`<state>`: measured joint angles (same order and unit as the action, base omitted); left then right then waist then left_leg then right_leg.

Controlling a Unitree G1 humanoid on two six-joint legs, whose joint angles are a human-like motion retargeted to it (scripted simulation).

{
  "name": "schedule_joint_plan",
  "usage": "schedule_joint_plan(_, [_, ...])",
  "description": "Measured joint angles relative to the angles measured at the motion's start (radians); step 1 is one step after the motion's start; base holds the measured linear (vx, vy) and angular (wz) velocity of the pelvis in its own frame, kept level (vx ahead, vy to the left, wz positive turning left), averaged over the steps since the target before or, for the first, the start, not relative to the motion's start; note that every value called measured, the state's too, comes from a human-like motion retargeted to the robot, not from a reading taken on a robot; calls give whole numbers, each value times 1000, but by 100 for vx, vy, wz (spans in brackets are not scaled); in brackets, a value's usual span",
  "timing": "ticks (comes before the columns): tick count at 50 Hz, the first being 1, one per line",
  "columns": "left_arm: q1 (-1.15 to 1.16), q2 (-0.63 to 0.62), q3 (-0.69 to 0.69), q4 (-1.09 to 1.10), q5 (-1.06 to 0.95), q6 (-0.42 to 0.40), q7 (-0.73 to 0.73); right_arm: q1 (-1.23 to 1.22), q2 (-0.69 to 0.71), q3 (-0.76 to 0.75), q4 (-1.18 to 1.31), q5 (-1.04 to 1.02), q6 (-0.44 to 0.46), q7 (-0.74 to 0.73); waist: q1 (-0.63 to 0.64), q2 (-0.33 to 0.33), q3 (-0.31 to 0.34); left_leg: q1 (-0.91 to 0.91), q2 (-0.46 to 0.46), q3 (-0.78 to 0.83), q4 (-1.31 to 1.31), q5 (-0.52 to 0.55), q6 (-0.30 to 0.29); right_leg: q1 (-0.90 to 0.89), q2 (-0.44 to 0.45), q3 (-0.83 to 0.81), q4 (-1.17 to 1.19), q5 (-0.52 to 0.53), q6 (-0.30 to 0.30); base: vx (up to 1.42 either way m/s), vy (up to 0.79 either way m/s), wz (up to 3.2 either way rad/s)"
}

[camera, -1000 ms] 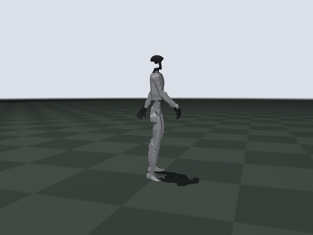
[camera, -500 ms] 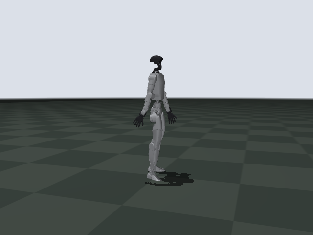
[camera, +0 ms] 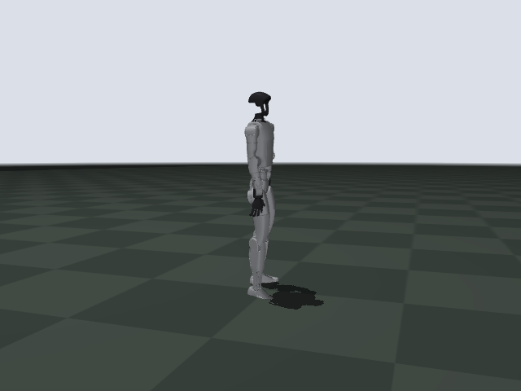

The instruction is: In place motions

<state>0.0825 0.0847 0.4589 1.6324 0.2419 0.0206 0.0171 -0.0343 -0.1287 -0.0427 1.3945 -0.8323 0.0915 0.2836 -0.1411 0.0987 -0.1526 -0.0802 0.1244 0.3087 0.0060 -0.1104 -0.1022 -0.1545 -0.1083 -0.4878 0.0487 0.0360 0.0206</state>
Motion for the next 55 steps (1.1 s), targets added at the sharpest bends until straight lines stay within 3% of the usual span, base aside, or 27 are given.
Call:
schedule_joint_plan(4, [2, 15, 5, -23, -4, 6, -8, 4, -7, -44, 43, 46, 15, 14, -18, -3, -22, -14, 16, -31, 22, -21, 2, 20, 15, -28, -9, -21, -4, 3, -22, 37])
schedule_joint_plan(8, [-1, 19, 9, -68, -14, 0, -18, 12, -26, -97, 103, 97, 31, 22, -16, -29, -25, -28, 21, -82, 91, -54, 40, 48, 14, -38, -8, -45, -10, 5, -21, 18])
schedule_joint_plan(11, [-4, 13, 16, -101, -27, -9, -24, 16, -50, -117, 142, 102, 34, 15, -6, -67, -11, -47, -1, -112, 193, -74, 139, 75, -7, -29, -7, -51, -21, 4, -18, -6])
schedule_joint_plan(15, [-4, -1, 29, -131, -39, -26, -33, 7, -85, -117, 179, 63, 43, -7, 15, -127, 22, -104, -59, -140, 409, -141, 331, 102, -54, 3, -2, -52, -40, -3, -11, -32])
schedule_joint_plan(16, [0, -3, 31, -138, -36, -30, -37, 3, -93, -114, 184, 56, 44, -13, 23, -131, 33, -133, -70, -154, 464, -145, 341, 105, -57, 13, 2, -53, -45, -3, -8, -38])
schedule_joint_plan(17, [5, -5, 31, -144, -33, -34, -41, -1, -100, -111, 189, 50, 45, -18, 31, -132, 44, -161, -85, -176, 507, -141, 340, 108, -56, 21, 6, -53, -50, -2, -7, -45])
schedule_joint_plan(19, [16, -7, 28, -153, -26, -42, -46, -9, -111, -107, 194, 52, 47, -23, 48, -120, 68, -211, -121, -225, 519, -102, 282, 115, -36, 33, 13, -56, -61, -4, -4, -47])
schedule_joint_plan(25, [33, 6, 24, -159, -31, -42, -54, -50, -111, -89, 180, 109, 33, -20, 138, -69, 206, -326, -94, -102, 255, -20, 47, 157, 61, 52, 64, -88, -95, -12, -8, -46])
schedule_joint_plan(28, [42, 16, 19, -146, -32, -35, -59, -75, -98, -72, 159, 111, 29, -5, 204, -54, 282, -427, -97, -152, 134, -13, -90, 189, 98, 80, 89, -104, -118, -12, -9, -72])
schedule_joint_plan(30, [49, 18, 19, -131, -29, -28, -61, -83, -87, -65, 138, 109, 22, 3, 249, -59, 319, -512, -90, -170, 97, -16, -148, 199, 99, 104, 101, -107, -130, -8, -4, -66])
schedule_joint_plan(38, [70, -15, 63, -69, -49, -7, -80, -100, -50, -39, 80, 119, 1, 34, 335, -92, 404, -735, -103, -96, 52, -5, -160, 211, 24, 155, 150, -123, -120, -6, 15, -25])
schedule_joint_plan(45, [86, -8, 62, -57, -31, -1, -78, -56, -26, -44, 106, 98, 3, 31, 310, -91, 359, -654, -76, -75, 79, -14, -160, 213, 28, 110, 126, -125, -112, 3, -2, 31])
schedule_joint_plan(48, [86, 1, 63, -63, -39, 0, -72, -30, -21, -59, 139, 76, 13, 16, 290, -85, 311, -562, -17, -93, 151, -19, -160, 213, 65, 86, 83, -117, -124, 9, -16, 37])
schedule_joint_plan(50, [82, 6, 57, -71, -41, 1, -65, -18, -27, -75, 165, 62, 25, 4, 250, -80, 273, -502, 5, -84, 221, -17, -122, 203, 69, 52, 66, -116, -116, 7, 1, 83])
schedule_joint_plan(55, [67, 9, 46, -98, -28, 2, -51, 20, -62, -135, 240, 65, 59, -31, 142, -111, 147, -363, -28, -161, 435, -39, 72, 145, -9, -23, 41, -106, -75, 10, 15, 92])
